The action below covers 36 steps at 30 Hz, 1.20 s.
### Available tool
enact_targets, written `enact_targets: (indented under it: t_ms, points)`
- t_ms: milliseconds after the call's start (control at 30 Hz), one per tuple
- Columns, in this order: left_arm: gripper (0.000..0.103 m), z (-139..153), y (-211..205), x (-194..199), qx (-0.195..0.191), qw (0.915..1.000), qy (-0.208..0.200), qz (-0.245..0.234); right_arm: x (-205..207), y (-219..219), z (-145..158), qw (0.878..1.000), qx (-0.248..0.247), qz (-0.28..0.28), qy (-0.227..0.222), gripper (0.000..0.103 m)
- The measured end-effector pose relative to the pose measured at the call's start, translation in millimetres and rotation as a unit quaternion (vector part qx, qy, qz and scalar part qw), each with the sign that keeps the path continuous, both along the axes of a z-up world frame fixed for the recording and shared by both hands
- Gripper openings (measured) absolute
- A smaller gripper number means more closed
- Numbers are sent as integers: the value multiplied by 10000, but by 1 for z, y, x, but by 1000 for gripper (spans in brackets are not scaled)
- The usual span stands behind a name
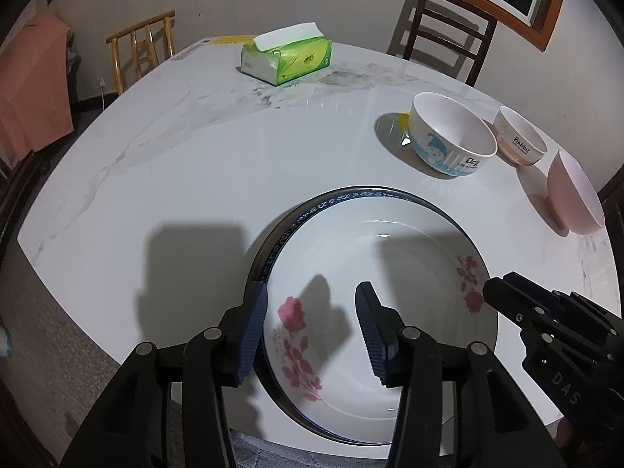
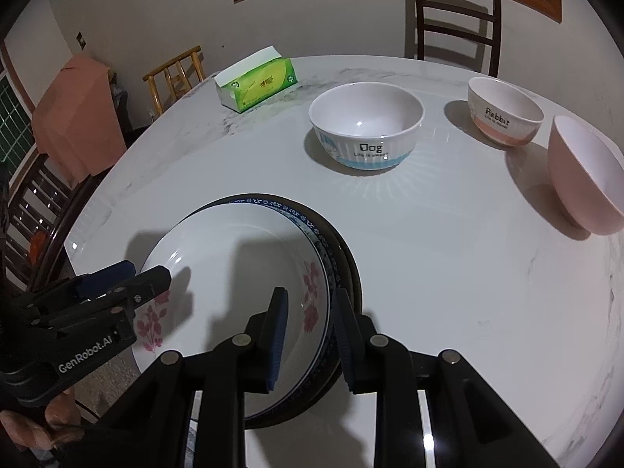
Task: Organize plates and bowls
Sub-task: 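Withdraw the left tool from the plate stack and move it to the pink bowl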
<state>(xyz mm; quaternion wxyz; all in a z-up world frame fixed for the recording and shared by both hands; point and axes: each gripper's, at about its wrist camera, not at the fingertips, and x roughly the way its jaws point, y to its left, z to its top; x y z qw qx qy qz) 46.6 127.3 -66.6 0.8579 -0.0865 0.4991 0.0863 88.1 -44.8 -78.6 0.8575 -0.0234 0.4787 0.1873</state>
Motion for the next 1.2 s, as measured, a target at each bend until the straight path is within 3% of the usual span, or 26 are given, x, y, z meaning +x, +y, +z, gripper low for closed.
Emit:
enact_targets:
  t_ms: [667, 1033, 1200]
  points:
    - [48, 11, -53, 9, 221, 9986, -72, -479, -7, -64, 6, 9978, 136, -641, -33, 25]
    - [49, 11, -92, 20, 342, 9955, -53, -883, -3, -117, 2, 9931, -20, -1172, 20, 25]
    - [49, 12, -110, 27, 412, 9936, -54, -1055, -3, -144, 1, 9905, -153, -1370, 38, 30]
